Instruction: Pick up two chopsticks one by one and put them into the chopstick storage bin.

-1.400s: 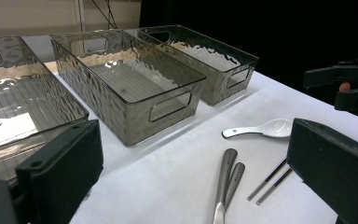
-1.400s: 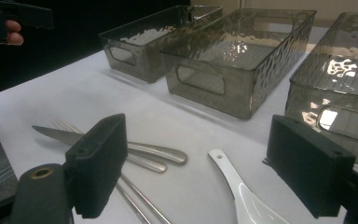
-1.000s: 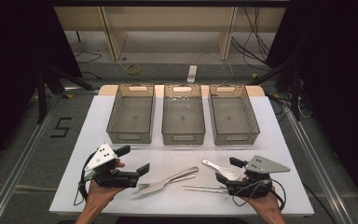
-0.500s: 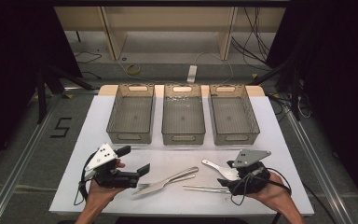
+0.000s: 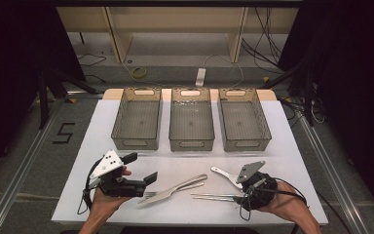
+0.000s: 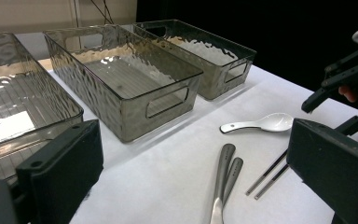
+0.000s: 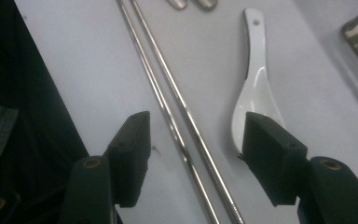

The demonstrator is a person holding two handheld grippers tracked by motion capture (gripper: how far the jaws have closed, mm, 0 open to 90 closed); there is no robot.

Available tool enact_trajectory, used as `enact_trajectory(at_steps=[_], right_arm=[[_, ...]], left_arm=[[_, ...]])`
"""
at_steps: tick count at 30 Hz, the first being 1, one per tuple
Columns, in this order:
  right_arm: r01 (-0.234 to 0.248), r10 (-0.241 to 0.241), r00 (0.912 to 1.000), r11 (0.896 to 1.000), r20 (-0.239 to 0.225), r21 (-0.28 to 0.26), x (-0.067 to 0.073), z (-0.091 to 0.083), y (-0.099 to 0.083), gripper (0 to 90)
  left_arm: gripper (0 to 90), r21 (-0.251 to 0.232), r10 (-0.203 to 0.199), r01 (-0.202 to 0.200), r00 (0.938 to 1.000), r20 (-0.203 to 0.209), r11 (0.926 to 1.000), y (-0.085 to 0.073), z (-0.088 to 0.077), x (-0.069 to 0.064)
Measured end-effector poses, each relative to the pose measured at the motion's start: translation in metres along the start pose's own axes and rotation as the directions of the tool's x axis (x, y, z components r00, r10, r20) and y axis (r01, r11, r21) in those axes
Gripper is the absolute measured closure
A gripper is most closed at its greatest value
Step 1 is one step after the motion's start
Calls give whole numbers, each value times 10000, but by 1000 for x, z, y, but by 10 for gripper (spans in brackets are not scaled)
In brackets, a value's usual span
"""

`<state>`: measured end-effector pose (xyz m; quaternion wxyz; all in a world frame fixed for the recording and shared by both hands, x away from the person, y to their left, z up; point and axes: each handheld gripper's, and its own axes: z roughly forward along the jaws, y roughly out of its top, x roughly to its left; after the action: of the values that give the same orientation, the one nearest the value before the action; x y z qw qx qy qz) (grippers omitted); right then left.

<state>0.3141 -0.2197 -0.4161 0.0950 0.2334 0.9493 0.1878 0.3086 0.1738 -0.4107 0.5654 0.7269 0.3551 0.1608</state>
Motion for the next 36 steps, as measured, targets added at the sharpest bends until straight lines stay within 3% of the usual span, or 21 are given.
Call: enact_trajectory(at_steps=[4, 12, 30, 36], right_arm=[[97, -90, 9999, 9962, -80, 870, 0, 11, -3, 488], [141, -89, 9995, 9850, -309, 1719, -2, 24, -9, 583], [534, -382, 9974, 9614, -611, 2698, -5, 38, -8, 765], [710, -553, 9966, 9538, -618, 2918, -3, 39, -5, 785]], left_arm=[[31, 1, 47, -47, 10000, -18, 10000, 0, 0, 0], [32, -12, 53, -53, 10000, -37, 10000, 0, 0, 1], [32, 64, 97, -96, 9999, -57, 9999, 0, 0, 1], [33, 66, 112, -112, 9999, -51, 9999, 0, 1, 0]])
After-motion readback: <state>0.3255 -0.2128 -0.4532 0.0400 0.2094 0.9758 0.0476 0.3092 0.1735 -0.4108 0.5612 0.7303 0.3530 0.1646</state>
